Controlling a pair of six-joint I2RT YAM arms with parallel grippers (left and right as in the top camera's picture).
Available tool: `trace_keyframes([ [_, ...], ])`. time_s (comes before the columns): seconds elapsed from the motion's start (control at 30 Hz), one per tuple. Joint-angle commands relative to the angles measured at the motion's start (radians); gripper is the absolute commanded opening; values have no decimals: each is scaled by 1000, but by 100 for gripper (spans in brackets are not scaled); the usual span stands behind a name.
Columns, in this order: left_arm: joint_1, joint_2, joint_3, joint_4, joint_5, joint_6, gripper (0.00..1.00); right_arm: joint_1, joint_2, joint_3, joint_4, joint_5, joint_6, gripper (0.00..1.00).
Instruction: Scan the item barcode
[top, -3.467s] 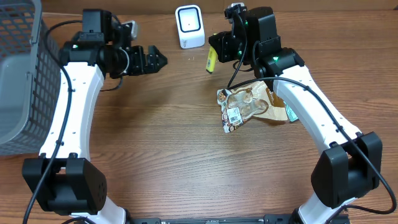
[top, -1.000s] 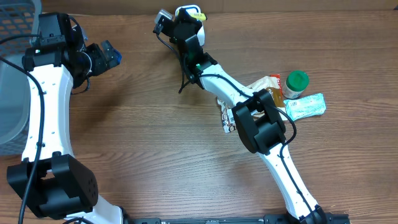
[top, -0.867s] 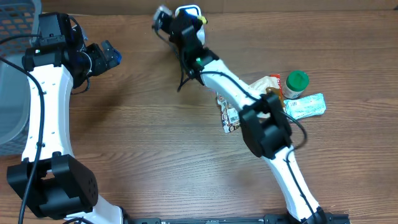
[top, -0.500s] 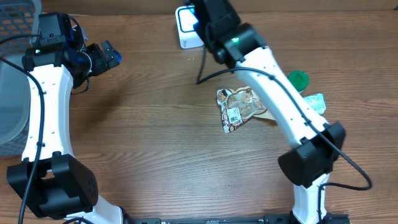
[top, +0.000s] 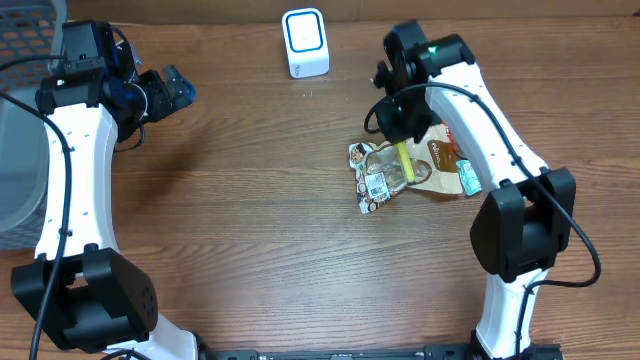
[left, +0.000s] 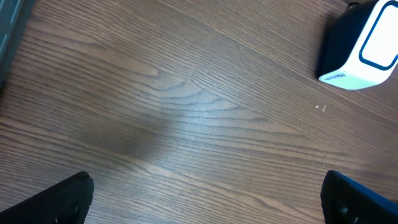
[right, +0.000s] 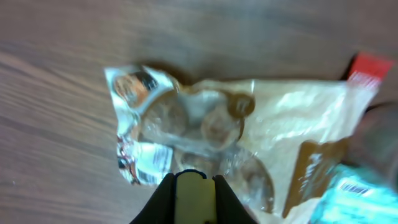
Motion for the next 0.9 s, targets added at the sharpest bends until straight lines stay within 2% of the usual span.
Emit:
trace_keyframes([
  [0.0, -4, -11, 1, 1, -6, -16, 100, -12, -2, -66, 24, -40, 11, 13],
  [0.27, -4, -11, 1, 1, -6, -16, 100, -12, -2, -123, 66, -34, 11, 13],
  [0.4, -4, -11, 1, 1, -6, -16, 100, -12, -2, -123, 66, -33, 11, 23],
  [0.47, -4, -11, 1, 1, -6, -16, 100, -12, -2, -123, 66, -33, 11, 32],
  [0.53, -4, -11, 1, 1, -6, -16, 100, -12, -2, -123, 66, -33, 11, 34],
  [0.57, -4, -11, 1, 1, -6, -16, 100, -12, -2, -123, 66, -33, 11, 47],
  [0.6, -4, -11, 1, 1, -6, -16, 100, -12, -2, -123, 66, -33, 11, 73],
  [0.63, -4, -11, 1, 1, -6, -16, 100, -12, -2, -123, 66, -34, 11, 89],
  [0.67, -4, -11, 1, 1, -6, -16, 100, -12, -2, -123, 66, -34, 11, 97],
  [0.7, -4, -11, 1, 1, -6, -16, 100, -12, -2, -123, 66, -34, 11, 100],
  [0.87, -4, -11, 1, 1, -6, -16, 100, -12, -2, -123, 66, -34, 11, 100],
])
